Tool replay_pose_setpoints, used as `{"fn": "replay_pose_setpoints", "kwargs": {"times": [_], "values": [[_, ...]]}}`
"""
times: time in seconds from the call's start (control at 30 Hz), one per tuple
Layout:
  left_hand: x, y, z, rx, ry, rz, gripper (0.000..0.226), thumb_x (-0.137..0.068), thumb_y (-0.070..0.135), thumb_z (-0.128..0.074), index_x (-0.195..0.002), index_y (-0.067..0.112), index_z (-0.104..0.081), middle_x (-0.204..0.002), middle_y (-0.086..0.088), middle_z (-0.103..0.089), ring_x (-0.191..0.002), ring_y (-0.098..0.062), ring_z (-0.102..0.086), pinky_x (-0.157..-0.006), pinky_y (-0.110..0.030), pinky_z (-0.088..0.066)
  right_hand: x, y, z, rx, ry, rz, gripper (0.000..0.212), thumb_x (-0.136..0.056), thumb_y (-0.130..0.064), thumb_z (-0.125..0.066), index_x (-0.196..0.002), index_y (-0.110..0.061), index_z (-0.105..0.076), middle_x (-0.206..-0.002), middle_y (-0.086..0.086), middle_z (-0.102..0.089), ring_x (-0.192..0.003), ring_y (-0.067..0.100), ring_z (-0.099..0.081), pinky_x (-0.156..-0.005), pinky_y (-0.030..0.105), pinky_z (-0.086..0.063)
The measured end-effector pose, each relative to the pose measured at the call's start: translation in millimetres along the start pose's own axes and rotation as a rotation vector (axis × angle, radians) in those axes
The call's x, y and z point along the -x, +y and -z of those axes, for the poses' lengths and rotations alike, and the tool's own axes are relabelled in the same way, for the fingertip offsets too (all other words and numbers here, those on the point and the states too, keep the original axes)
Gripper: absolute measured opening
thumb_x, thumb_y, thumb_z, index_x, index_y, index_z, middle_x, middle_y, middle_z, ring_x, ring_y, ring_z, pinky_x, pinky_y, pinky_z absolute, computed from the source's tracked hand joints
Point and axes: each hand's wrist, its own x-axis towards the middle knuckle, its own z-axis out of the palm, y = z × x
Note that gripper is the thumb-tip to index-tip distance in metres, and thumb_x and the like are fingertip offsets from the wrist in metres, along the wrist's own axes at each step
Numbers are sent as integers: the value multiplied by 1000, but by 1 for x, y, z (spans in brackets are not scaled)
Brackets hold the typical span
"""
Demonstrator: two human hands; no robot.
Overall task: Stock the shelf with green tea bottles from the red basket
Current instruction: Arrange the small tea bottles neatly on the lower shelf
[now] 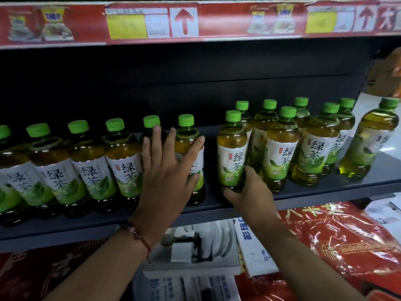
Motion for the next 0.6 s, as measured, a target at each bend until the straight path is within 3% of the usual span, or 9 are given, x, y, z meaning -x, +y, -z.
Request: {"fn": "replay_pose_setpoints", "kwargs": {"times": [0.17, 0.43, 0.5, 0.6], "values": [[0, 2, -2, 16, 10, 8, 81, -83, 36, -73, -153, 32, -32, -157, -25, -28, -150, -46, -7, -120, -62, -8, 5, -8, -14, -32, -55, 69, 69, -76, -40, -77, -137, -30, -46, -129, -1, -61, -117, 21, -58, -95, 40, -51], [-2, 16, 3, 40, 33, 47, 73, -85, 37, -68, -152, 31, -38, -160, -24, -21, -150, -47, -5, -119, -64, -6, 7, -10, -1, -52, -88, 139, 63, -81, -40, -74, -138, -31, -48, -127, -8, -63, -117, 14, -59, -95, 34, -51], [-5, 27, 4, 67, 61, 36, 67, -89, 40, -64, -150, 30, -40, -160, -23, -20, -150, -45, -5, -119, -63, -6, 5, -15, 18, -176, -34, 124, 53, -88, -41, -67, -137, -27, -52, -122, -11, -64, -111, 9, -62, -94, 34, -53], [-11, 43, 4, 93, 91, 10, 64, -91, 44, -60, -150, 31, -40, -159, -22, -24, -150, -45, -6, -119, -64, -7, -7, -30, 52, -408, 168, 100, 35, -98, -27, -58, -133, -21, -58, -113, -13, -68, -100, -1, -64, -92, 31, -55]]}}
